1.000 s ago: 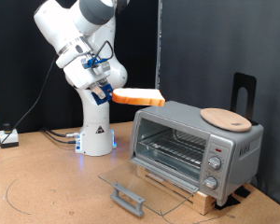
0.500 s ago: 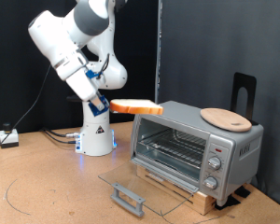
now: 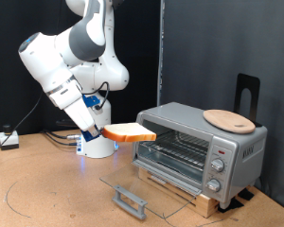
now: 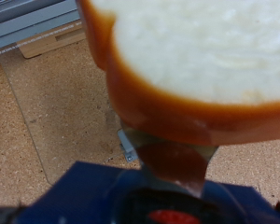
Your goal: Make a piece of toast with the oven
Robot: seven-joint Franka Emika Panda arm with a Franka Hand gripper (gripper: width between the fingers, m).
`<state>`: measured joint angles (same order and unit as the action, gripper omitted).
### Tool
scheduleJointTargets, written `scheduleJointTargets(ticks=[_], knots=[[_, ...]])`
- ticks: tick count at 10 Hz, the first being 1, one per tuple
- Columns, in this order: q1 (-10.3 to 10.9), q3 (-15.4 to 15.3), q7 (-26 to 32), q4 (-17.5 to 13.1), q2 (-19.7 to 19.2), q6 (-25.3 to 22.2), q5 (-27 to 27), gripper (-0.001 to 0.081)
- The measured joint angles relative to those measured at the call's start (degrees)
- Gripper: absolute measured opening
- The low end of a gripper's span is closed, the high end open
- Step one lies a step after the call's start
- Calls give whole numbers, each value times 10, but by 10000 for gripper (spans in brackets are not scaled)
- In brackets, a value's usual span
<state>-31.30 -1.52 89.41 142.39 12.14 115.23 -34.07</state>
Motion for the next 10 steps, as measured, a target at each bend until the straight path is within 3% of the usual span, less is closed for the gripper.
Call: scheduleJointTargets(ticks=[4,7,10], knots=[[8,-22,74,24,-1,22,26,461],[40,-67,110,71,-1,114,4,461],[77,-104,109,100,7,137,-54,461]])
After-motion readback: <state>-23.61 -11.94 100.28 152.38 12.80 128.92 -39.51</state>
